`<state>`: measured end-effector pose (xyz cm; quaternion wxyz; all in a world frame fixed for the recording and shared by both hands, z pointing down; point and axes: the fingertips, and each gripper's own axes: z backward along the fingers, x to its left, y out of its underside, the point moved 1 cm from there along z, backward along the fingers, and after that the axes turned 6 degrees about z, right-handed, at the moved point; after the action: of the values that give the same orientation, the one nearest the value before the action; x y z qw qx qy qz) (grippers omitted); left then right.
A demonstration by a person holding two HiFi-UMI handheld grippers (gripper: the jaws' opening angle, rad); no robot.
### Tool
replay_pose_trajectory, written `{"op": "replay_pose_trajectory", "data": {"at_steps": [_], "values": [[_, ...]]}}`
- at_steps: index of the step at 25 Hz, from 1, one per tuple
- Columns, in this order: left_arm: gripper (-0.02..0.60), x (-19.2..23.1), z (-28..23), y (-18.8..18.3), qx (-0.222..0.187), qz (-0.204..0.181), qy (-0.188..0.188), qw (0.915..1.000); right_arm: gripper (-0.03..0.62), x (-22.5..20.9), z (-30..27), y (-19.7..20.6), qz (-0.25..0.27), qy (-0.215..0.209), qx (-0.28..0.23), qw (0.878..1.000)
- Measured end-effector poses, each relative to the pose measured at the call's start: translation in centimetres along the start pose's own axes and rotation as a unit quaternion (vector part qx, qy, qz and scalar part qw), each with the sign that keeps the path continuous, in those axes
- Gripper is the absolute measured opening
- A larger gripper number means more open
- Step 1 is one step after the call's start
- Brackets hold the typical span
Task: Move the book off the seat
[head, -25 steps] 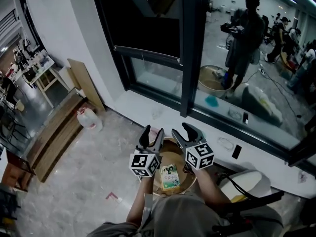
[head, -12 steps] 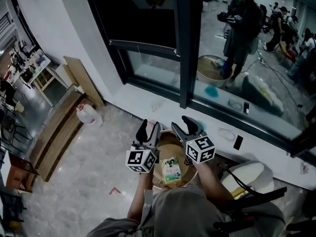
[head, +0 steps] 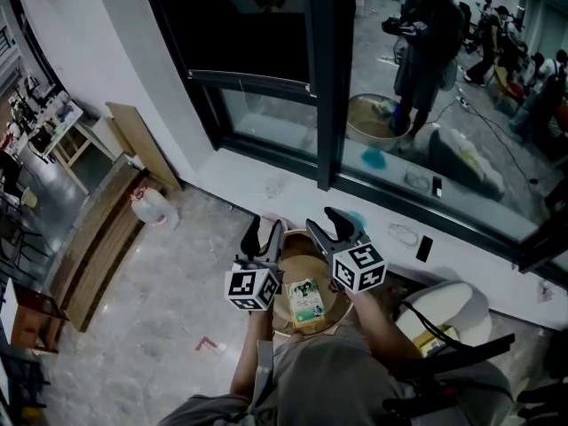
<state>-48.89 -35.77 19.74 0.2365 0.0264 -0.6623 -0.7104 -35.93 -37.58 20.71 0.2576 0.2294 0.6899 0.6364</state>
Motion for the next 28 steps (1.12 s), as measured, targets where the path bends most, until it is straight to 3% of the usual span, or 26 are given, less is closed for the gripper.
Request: {"op": "replay_pose_trajectory", "data": {"at_steps": [5, 9, 11, 13, 16, 18, 22, 25, 28], "values": [[0.221, -2.2, -1.3, 1.3, 0.017, 0.009, 0.042, 0.999, 0.222, -1.6, 2.8, -0.4, -0.003, 0.052, 0.0, 0.999], [0.221, -7.2, -4.7, 2.8, 0.039, -0.027, 0.108, 0.993, 0.222, -5.1, 7.2, -1.2, 0.011, 0.128, -0.005, 0.992], [0.221, -12.0, -6.8, 3.8, 0.047, -0.031, 0.17, 0.9838, 0.222, -7.9, 11.4, -1.5, 0.011, 0.191, -0.01, 0.982], [0.221, -17.6, -8.5, 5.2, 0.054, -0.025, 0.24, 0.9689, 0.222, -10.6, 16.6, -1.7, 0.004, 0.262, -0.018, 0.965], [0.221, -25.0, -9.5, 7.3, 0.066, -0.012, 0.314, 0.9471, 0.222, -12.9, 23.8, -2.4, 0.004, 0.34, -0.03, 0.94], [0.221, -30.7, -9.4, 9.1, 0.08, -0.005, 0.374, 0.924, 0.222, -13.9, 29.3, -2.7, 0.008, 0.402, -0.039, 0.915], [0.221, -42.7, -6.6, 12.8, 0.105, 0.015, 0.498, 0.8605, 0.222, -14.1, 41.7, -1.7, 0.007, 0.532, -0.051, 0.845], [0.221, -50.1, -2.2, 14.9, 0.127, 0.036, 0.568, 0.8123, 0.222, -11.7, 50.3, -0.6, 0.002, 0.609, -0.05, 0.792], [0.221, -54.8, 3.0, 16.9, 0.153, 0.052, 0.625, 0.7635, 0.222, -7.5, 56.5, 0.5, -0.002, 0.673, -0.041, 0.738]]}}
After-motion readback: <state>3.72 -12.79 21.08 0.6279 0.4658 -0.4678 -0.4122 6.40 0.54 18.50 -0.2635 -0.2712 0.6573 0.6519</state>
